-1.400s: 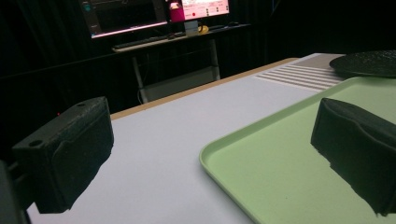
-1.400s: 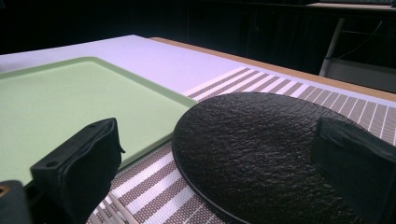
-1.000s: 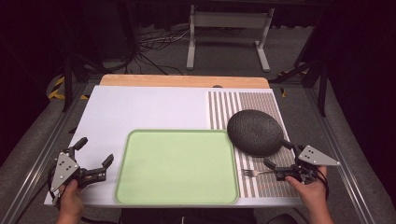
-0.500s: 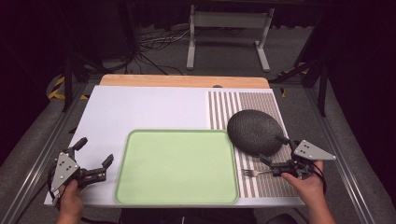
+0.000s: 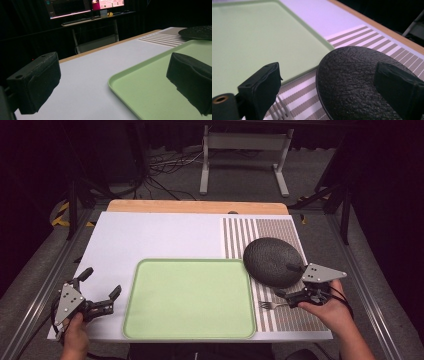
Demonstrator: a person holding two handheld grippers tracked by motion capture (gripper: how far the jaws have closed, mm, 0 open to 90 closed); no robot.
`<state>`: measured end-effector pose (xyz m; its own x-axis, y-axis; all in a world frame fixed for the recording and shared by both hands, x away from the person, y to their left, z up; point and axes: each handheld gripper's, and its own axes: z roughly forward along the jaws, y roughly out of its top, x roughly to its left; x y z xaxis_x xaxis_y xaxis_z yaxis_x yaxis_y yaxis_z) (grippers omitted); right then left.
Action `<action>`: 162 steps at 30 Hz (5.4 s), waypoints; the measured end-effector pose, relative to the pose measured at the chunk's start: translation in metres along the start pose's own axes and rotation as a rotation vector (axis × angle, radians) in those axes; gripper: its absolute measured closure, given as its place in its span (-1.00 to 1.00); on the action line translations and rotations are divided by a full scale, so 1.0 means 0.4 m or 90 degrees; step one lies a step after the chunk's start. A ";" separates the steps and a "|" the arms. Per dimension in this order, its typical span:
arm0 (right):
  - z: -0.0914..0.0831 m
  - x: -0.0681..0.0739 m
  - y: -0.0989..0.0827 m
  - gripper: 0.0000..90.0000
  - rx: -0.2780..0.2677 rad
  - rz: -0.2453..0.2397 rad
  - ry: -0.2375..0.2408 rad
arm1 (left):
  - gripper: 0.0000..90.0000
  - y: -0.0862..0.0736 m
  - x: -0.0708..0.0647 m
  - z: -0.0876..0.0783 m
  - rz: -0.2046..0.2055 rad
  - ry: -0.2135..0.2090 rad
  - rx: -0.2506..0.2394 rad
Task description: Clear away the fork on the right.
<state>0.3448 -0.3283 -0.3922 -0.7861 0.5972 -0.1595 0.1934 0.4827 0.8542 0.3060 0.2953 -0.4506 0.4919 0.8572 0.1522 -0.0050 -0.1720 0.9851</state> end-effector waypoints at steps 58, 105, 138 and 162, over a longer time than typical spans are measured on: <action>0.048 -0.014 0.033 -0.56 0.410 -0.157 0.177 | -1.00 0.000 0.000 0.001 0.001 0.001 0.003; 0.122 -0.018 0.005 0.88 0.568 -0.309 0.295 | -1.00 -0.001 0.000 0.000 0.002 -0.001 0.004; 0.084 0.003 0.088 0.89 0.494 -0.328 0.254 | -1.00 -0.001 0.001 0.000 -0.002 0.002 0.003; 0.070 0.017 0.179 0.89 0.386 -0.322 0.236 | -1.00 -0.001 0.002 0.000 -0.002 0.001 0.002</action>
<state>0.3697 -0.2717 -0.3461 -0.9822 0.0228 -0.1865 -0.0344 0.9541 0.2977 0.3062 0.2961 -0.4510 0.4901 0.8589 0.1487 0.0001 -0.1707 0.9853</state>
